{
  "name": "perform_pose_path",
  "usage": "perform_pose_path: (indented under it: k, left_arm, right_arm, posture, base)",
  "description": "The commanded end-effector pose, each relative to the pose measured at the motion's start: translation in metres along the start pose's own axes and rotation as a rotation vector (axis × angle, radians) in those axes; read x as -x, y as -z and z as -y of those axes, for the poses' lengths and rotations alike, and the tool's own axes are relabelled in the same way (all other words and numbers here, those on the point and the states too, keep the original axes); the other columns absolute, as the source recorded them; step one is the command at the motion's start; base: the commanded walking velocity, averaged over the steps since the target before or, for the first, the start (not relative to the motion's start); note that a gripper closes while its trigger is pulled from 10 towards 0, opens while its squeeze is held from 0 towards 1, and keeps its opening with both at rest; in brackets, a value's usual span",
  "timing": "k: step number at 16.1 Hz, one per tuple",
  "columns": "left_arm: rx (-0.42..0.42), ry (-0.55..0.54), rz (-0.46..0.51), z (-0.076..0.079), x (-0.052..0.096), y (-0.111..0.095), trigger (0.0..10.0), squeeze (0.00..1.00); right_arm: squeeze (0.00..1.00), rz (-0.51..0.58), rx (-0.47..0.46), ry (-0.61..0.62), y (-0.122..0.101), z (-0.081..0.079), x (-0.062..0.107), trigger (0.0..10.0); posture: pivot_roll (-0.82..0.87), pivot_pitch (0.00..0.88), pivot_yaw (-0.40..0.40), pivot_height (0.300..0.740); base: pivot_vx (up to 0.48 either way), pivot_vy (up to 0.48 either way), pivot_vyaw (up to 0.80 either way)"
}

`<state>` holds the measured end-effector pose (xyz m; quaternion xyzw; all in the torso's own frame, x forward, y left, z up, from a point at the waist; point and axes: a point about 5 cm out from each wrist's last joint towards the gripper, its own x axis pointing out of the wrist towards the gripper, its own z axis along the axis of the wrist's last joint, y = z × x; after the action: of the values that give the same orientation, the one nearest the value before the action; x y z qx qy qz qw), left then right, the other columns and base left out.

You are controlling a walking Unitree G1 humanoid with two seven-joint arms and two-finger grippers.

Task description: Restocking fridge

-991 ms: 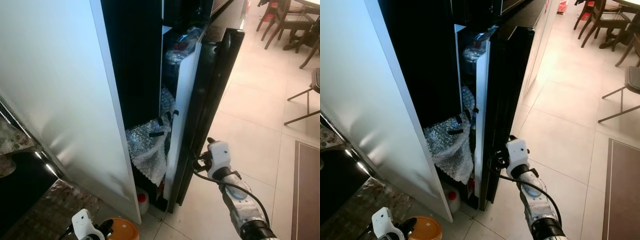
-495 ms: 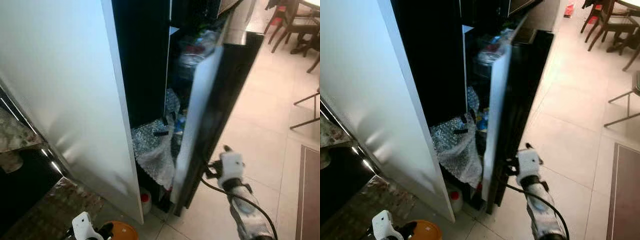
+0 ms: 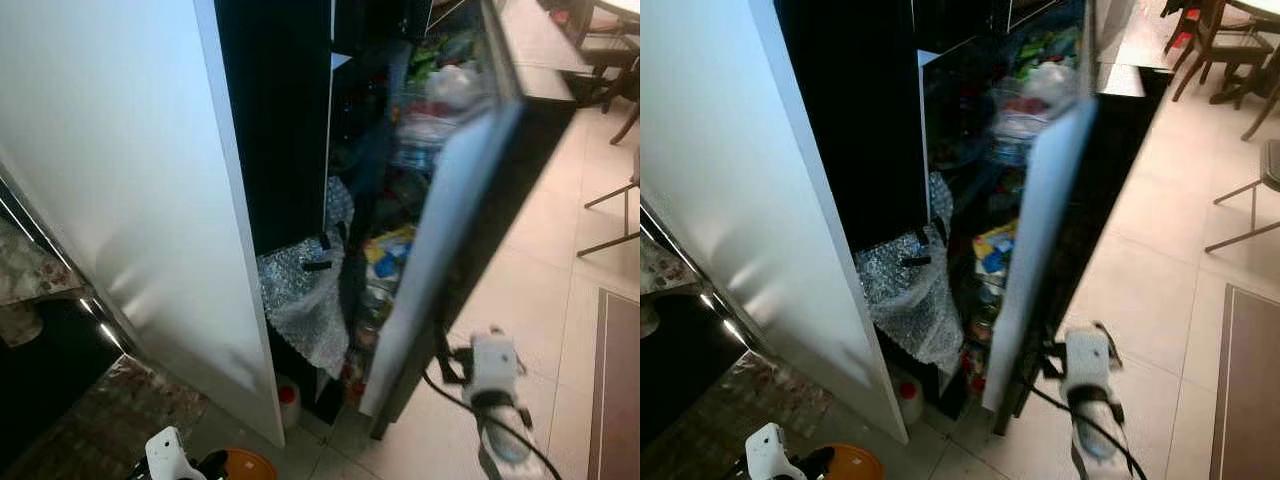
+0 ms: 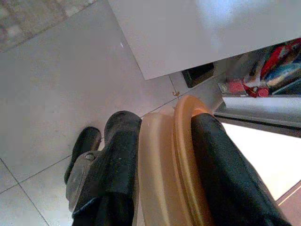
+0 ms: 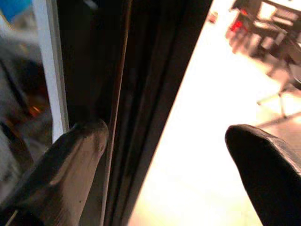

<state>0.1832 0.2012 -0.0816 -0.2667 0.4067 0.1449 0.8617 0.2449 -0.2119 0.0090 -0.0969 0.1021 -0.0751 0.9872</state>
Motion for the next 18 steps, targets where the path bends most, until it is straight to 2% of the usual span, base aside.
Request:
perform_pose_path:
  k: [1,4,6,10,12,13,14,18]
  left_arm:
    - [-0.004,-0.015,-0.017,-0.003,0.001,0.005,10.0,0.0]
    - [-0.009,-0.017,-0.021,-0.004,0.002,0.006,10.0,0.0]
    - [-0.013,-0.018,-0.022,-0.004,0.002,0.006,10.0,0.0]
    - [-0.015,-0.021,-0.025,-0.006,0.002,0.007,10.0,0.0]
    - [-0.018,-0.021,-0.025,-0.006,0.002,0.007,10.0,0.0]
    - [-0.02,-0.021,-0.026,-0.006,0.002,0.007,10.0,0.0]
    - [-0.02,-0.022,-0.026,-0.006,0.002,0.007,10.0,0.0]
    - [-0.028,-0.023,-0.027,-0.006,0.002,0.007,10.0,0.0]
  right_arm:
    - [0.0,-0.054,0.004,0.076,0.009,0.011,0.003,10.0]
    - [0.0,-0.23,-0.035,0.202,0.039,0.027,0.015,10.0]
    - [0.0,-0.341,-0.046,0.232,0.055,0.031,0.023,10.0]
    - [0.0,-0.485,-0.094,0.03,0.068,0.004,0.024,10.0]
    - [0.0,-0.472,-0.141,-0.064,0.064,-0.006,0.02,10.0]
    - [0.0,-0.409,-0.131,-0.162,0.055,-0.014,0.014,10.0]
    - [0.0,-0.37,-0.138,-0.207,0.048,-0.019,0.009,10.0]
    - [0.0,-0.211,-0.134,-0.318,0.009,-0.026,-0.019,10.0]
  posture:
    - [-0.02,0.0,-0.011,0.74]
    - [-0.02,0.0,-0.011,0.74]
    - [-0.02,0.0,-0.013,0.74]
    - [-0.02,0.0,-0.01,0.74]
    - [-0.02,0.0,-0.011,0.74]
    - [-0.02,0.0,-0.009,0.74]
    - [-0.02,0.0,-0.008,0.74]
    - [-0.02,0.0,-0.003,0.74]
  base:
    - [0.0,0.0,0.0]
    - [0.0,0.0,0.0]
    - [0.0,0.0,0.0]
    - [0.0,0.0,0.0]
    - [0.0,0.0,0.0]
    - [0.0,0.0,0.0]
    - [0.0,0.0,0.0]
    - [0.0,0.0,0.0]
